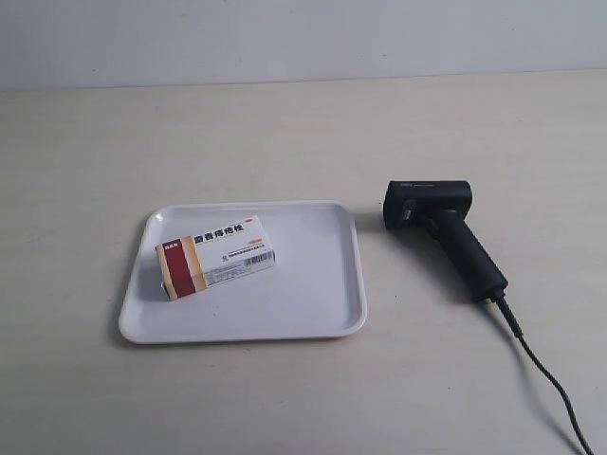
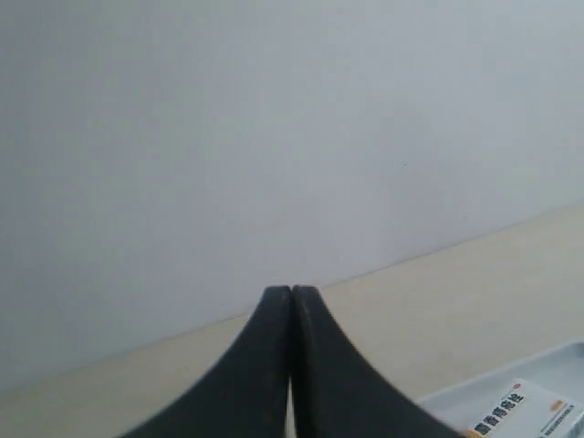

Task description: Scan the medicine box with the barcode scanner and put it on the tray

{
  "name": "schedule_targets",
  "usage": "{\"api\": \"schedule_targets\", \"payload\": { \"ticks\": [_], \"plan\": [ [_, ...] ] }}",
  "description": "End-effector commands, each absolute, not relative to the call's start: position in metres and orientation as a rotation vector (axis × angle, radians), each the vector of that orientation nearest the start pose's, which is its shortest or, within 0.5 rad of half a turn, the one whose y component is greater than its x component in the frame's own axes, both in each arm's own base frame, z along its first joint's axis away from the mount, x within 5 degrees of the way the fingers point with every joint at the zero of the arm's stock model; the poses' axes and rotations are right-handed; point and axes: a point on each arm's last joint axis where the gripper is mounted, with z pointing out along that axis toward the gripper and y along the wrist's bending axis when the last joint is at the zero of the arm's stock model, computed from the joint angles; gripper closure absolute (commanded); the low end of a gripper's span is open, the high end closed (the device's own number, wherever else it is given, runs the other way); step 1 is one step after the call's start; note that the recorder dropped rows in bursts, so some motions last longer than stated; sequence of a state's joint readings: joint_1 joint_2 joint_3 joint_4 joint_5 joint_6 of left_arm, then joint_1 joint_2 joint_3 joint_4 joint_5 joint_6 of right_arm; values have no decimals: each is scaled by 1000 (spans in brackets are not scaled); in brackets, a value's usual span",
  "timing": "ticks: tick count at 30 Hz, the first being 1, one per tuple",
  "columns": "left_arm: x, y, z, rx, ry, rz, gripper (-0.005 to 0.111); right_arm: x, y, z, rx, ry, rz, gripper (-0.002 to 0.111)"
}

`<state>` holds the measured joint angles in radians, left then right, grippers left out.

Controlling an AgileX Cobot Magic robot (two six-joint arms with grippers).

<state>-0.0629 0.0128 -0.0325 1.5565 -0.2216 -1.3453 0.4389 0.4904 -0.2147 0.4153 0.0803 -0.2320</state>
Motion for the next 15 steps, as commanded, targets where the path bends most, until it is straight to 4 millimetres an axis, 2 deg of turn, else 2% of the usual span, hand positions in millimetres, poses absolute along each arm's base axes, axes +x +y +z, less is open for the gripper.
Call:
{"api": "schedule_targets", "payload": {
  "ticks": [1,9,12,15],
  "plan": [
    [53,-21,214,307,1443,-56,105,95,48,241,-259,1834,460,108],
    [55,-4,218,60,1430,-23,105,95,48,240,-261,1839,461,108],
    [56,-1,202,31,1606,-7,105,95,48,240,-261,1839,461,108],
    [56,0,194,29,1699,0,105,95,48,241,-260,1837,461,108]
  ]
}}
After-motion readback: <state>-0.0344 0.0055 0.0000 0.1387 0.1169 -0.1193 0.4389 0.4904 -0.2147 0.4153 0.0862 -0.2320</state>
